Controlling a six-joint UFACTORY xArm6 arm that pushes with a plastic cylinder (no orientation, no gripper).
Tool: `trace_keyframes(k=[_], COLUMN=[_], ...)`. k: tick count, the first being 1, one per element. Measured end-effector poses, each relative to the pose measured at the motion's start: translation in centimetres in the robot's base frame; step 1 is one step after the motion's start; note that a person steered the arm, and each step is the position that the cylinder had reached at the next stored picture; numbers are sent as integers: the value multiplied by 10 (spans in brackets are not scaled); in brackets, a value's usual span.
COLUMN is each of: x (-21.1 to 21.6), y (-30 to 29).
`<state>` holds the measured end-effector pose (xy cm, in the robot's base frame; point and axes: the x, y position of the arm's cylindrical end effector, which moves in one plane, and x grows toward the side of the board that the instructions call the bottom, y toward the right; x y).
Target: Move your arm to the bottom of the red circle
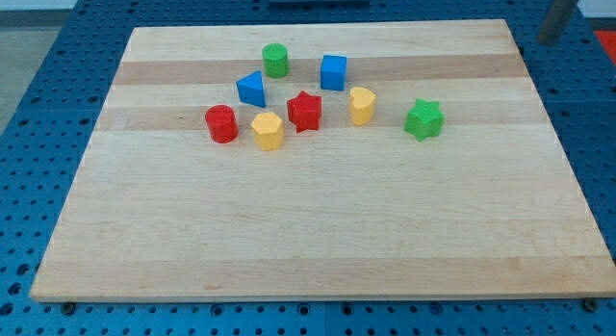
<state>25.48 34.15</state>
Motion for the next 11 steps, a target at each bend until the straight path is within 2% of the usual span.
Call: trace_keyframes(k=[1,3,7,8,9,10,11], x=[42,131,143,181,234,267,276], y=[1,-59,-78,-93,-123,-207,-315])
